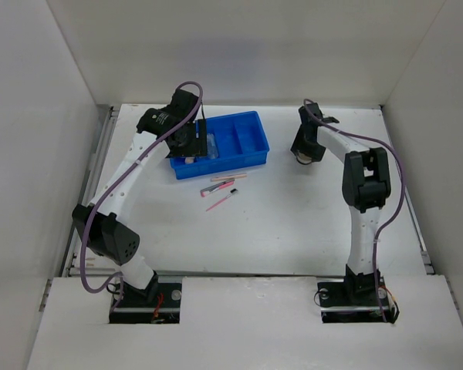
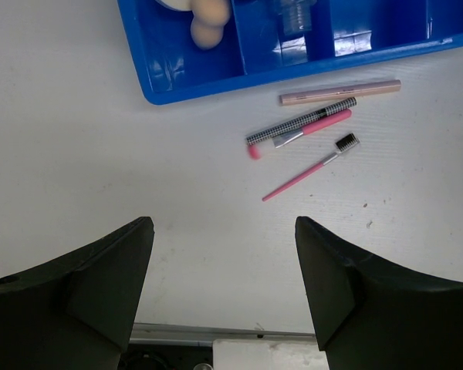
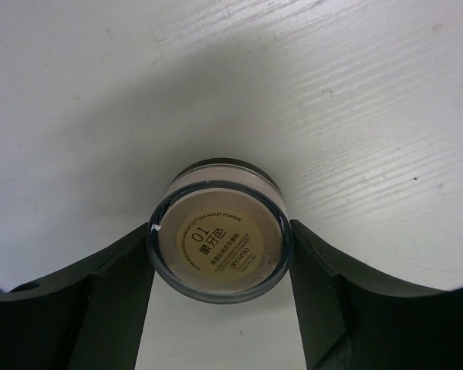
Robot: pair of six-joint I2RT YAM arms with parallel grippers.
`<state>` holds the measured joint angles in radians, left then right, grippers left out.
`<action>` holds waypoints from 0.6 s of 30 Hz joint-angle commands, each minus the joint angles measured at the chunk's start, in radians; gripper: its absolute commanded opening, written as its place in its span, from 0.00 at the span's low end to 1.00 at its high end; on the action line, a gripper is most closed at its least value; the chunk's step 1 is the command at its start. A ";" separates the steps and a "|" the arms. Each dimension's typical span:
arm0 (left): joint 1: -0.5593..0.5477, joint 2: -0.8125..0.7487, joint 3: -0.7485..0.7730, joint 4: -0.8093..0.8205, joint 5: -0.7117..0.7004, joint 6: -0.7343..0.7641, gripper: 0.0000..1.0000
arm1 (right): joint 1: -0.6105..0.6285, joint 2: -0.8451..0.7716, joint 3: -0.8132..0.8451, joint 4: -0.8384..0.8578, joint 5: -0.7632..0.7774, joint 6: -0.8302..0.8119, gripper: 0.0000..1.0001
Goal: Organize the makeup
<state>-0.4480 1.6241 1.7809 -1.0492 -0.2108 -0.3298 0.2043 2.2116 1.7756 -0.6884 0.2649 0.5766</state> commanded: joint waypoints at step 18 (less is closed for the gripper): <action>-0.003 -0.096 0.023 -0.031 -0.105 -0.028 0.71 | 0.335 -0.072 0.531 -0.123 0.019 -0.135 0.55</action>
<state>-0.4480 1.5982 1.7832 -1.0657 -0.2741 -0.3431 0.5217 2.1212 2.2032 -0.7860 0.3000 0.4728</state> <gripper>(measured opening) 0.709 0.699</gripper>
